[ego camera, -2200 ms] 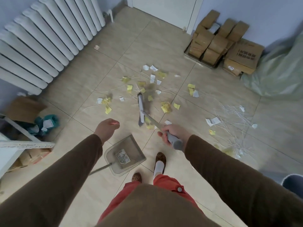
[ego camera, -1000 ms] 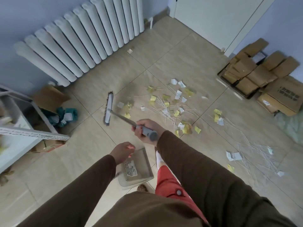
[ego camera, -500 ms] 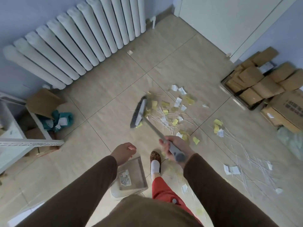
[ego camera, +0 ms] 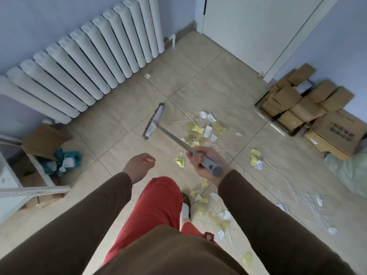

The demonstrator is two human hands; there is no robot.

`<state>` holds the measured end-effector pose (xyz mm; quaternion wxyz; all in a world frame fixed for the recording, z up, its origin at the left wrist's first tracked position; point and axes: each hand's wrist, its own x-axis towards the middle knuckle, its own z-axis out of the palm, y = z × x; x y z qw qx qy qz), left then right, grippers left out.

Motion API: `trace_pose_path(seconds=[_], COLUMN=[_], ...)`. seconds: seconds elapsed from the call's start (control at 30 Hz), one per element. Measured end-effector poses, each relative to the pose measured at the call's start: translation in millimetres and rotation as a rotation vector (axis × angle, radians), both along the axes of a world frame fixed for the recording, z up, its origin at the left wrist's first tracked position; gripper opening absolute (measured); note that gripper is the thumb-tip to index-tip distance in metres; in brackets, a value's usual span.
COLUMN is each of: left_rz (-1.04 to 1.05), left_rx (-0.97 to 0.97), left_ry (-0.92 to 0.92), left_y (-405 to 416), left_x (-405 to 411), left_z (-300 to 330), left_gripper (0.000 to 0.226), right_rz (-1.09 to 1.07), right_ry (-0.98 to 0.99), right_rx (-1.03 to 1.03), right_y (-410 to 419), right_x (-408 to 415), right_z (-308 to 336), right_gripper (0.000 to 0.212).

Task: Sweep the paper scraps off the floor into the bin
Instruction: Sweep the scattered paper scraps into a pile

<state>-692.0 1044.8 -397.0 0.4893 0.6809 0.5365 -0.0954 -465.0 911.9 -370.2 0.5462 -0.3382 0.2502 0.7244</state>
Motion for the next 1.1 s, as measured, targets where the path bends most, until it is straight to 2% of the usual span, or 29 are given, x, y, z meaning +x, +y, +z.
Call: trace_pose_path(seconds=[0.13, 0.23, 0.33, 0.4, 0.47, 0.63, 0.8, 0.9, 0.97, 1.1], left_rz=[-0.006, -0.060, -0.113, -0.141, -0.173, -0.291, -0.368, -0.406, -0.424, -0.471], left_rx=[0.028, 0.028, 0.026, 0.013, -0.004, -0.075, -0.093, -0.079, -0.079, -0.072], left_ry=[0.012, 0.046, 0.073, 0.080, 0.069, 0.019, -0.011, -0.015, -0.008, 0.014], left_y=[14, 22, 35, 44, 54, 90, 129, 145, 152, 160], left_x=[6, 15, 29, 42, 56, 99, 139, 157, 166, 177], left_z=[5, 1, -6, -11, -15, -18, -17, -16, -17, -23], left_gripper=[0.010, 0.011, 0.014, 0.017, 0.017, 0.015, 0.016, 0.014, 0.014, 0.011], right_rz=[-0.105, -0.101, -0.123, -0.113, -0.115, -0.133, -0.209, -0.285, -0.326, -0.449], right_ry=[0.014, -0.062, -0.134, -0.127, -0.130, -0.200, -0.205, -0.159, -0.135, -0.112], right_rx=[-0.017, -0.055, -0.158, -0.221, -0.285, -0.400, -0.374, -0.299, -0.233, -0.179], right_y=[68, 78, 45, 12, -20, -45, -23, 4, 35, 96], right_x=[21, 38, 52, 57, 58, 43, 38, 45, 58, 101], right_z=[-36, -55, -64, -59, -46, 2, 52, 58, 41, -22], right_gripper=[0.023, 0.021, 0.029, 0.026, 0.022, 0.034, 0.029, 0.018, 0.016, 0.027])
